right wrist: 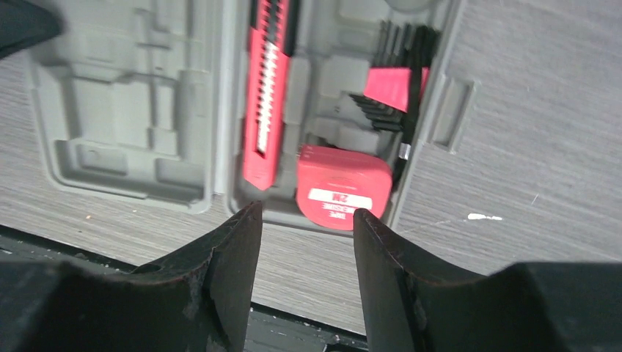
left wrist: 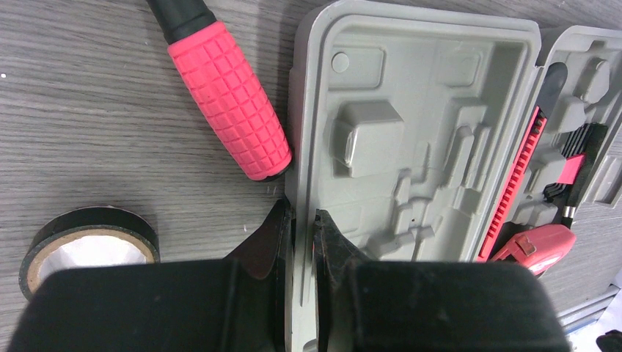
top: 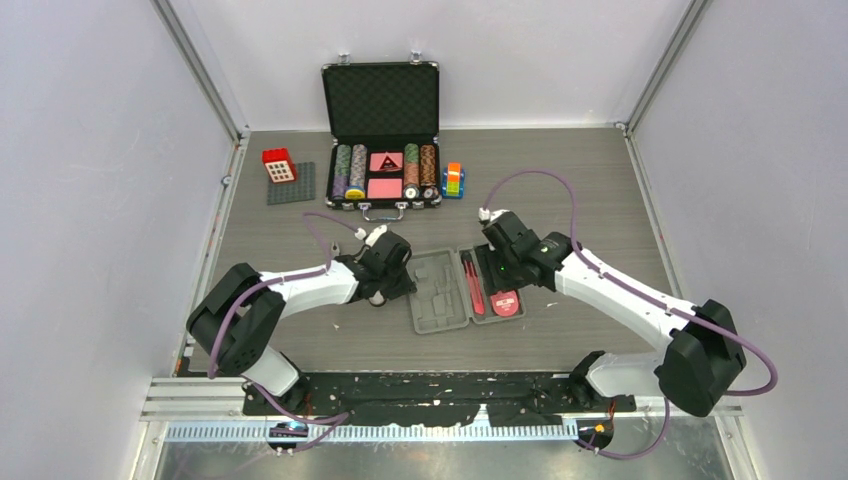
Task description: Pack the tool kit
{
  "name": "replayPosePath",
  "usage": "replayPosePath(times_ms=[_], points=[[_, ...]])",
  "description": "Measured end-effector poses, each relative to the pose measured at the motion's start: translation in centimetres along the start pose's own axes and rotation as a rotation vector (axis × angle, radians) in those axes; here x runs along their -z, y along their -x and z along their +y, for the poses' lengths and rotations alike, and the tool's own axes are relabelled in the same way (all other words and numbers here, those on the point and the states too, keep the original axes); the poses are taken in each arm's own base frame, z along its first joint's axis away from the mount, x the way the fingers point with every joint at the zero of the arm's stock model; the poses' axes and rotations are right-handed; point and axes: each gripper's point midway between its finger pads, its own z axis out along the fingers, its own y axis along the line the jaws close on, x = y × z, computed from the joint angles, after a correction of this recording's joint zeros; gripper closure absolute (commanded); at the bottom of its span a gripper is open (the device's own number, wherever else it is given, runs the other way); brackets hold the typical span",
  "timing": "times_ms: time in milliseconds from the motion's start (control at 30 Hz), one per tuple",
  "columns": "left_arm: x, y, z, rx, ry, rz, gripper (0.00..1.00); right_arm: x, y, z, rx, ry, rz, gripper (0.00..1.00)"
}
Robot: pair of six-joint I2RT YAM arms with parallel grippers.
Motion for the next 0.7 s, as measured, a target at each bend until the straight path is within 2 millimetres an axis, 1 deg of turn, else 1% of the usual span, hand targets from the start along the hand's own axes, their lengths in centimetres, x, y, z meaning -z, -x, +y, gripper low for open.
replayPosePath(times_ms=[33,100,300,400,500,600,700], points=[[0.0,0.0,0.0,0.000,0.000,0.000,1.00,0.0,0.3,0.4,0.016,-0.006,-0.007,0.46],[0.0,0.0,0.0,0.000,0.000,0.000,1.00,-0.5,0.1,0.7,0.047,-0.032,0.004,0.46],[0.0,0.0,0.0,-0.001,0.001,0.000,1.00,-3.2,-1.3,0.1,0.117,-0.145,0.100,0.49],[0.0,0.0,0.0,-0.001,0.000,-0.001,1.00,-4.1,-1.7,-0.1,0.137,-0.173,0.129,0.51],[0.0,0.0,0.0,-0.001,0.001,-0.001,1.00,-4.7,-2.2,-0.5,0.158,-0.193,0.158,0.55],[0.0,0.0,0.1,-0.001,0.001,-0.003,1.00,-4.9,-2.4,-0.7,0.170,-0.206,0.172,0.58],[0.1,0.0,0.1,-0.004,0.001,-0.004,1.00,-4.9,-2.7,-0.8,0.176,-0.205,0.182,0.59]])
